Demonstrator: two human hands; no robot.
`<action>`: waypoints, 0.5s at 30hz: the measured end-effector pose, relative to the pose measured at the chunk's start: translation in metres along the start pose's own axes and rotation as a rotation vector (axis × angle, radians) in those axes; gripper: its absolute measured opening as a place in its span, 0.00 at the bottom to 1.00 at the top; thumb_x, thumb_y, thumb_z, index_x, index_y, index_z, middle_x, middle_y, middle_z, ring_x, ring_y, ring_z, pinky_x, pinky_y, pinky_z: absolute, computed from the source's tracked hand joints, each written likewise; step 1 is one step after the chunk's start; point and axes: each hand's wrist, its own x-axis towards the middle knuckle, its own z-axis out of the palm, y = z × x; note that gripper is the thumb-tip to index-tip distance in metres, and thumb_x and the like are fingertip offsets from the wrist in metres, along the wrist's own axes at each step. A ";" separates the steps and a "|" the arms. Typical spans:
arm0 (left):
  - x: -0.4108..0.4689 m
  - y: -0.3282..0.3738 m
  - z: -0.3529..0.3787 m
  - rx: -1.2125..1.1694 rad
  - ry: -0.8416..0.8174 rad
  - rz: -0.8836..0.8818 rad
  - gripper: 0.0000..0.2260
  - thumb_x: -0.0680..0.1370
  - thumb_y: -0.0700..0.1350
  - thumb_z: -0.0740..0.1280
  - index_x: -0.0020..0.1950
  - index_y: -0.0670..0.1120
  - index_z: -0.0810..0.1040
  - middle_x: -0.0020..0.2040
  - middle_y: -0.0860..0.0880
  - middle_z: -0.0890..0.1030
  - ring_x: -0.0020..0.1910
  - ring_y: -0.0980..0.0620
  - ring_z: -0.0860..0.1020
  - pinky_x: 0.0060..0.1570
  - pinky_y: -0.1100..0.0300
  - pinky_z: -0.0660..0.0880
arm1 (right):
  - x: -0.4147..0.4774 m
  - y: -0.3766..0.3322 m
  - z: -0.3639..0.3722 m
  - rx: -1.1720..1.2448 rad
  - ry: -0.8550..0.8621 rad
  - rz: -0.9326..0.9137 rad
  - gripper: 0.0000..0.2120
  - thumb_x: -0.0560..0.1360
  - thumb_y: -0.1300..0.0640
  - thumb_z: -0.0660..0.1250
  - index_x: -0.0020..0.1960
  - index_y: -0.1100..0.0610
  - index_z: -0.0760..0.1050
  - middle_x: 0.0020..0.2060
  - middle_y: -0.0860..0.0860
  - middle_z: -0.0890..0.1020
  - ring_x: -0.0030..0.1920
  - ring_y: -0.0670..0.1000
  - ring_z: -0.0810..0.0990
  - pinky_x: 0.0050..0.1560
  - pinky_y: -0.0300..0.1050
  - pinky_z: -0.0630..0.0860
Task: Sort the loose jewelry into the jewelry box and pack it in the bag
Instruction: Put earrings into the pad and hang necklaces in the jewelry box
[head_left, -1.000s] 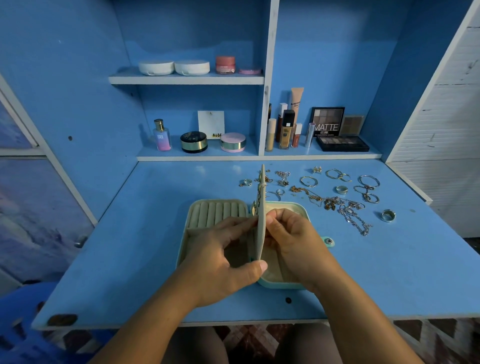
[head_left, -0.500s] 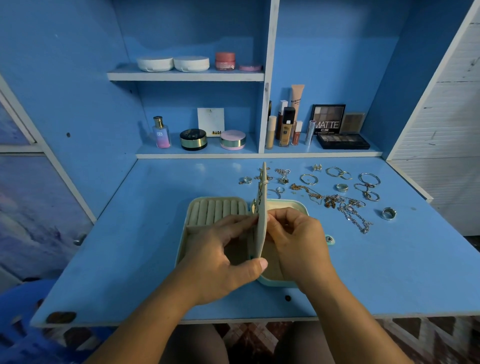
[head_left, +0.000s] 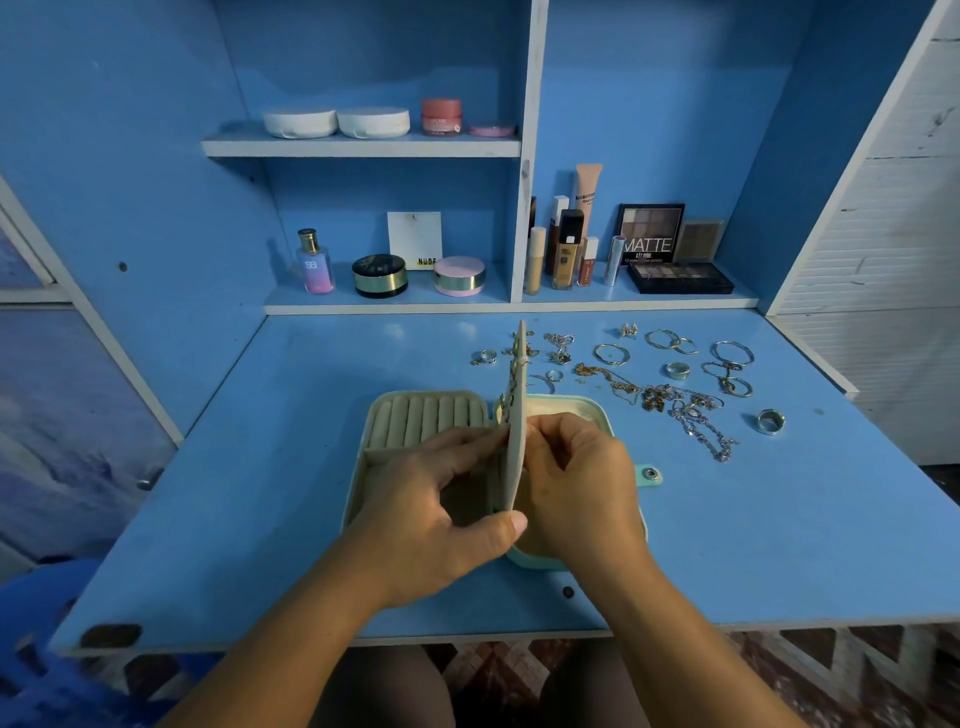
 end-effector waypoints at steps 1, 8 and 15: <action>0.000 0.001 0.000 0.002 0.002 -0.001 0.32 0.67 0.61 0.69 0.70 0.54 0.74 0.64 0.61 0.75 0.65 0.60 0.73 0.64 0.54 0.75 | 0.000 -0.001 0.000 -0.016 0.002 0.001 0.07 0.78 0.52 0.65 0.45 0.49 0.80 0.34 0.41 0.82 0.35 0.41 0.80 0.34 0.34 0.73; 0.000 0.003 -0.001 -0.036 -0.011 -0.021 0.30 0.67 0.60 0.69 0.68 0.53 0.76 0.61 0.60 0.77 0.64 0.59 0.75 0.63 0.55 0.75 | 0.002 -0.003 -0.001 -0.111 -0.017 -0.057 0.07 0.78 0.53 0.64 0.44 0.49 0.79 0.33 0.41 0.79 0.34 0.41 0.77 0.32 0.32 0.69; -0.001 0.002 -0.002 -0.064 -0.006 -0.027 0.28 0.67 0.59 0.70 0.67 0.56 0.76 0.61 0.58 0.79 0.63 0.56 0.76 0.62 0.51 0.75 | 0.003 0.006 -0.009 0.062 -0.116 -0.015 0.07 0.77 0.58 0.66 0.51 0.52 0.82 0.40 0.43 0.85 0.42 0.40 0.82 0.49 0.40 0.79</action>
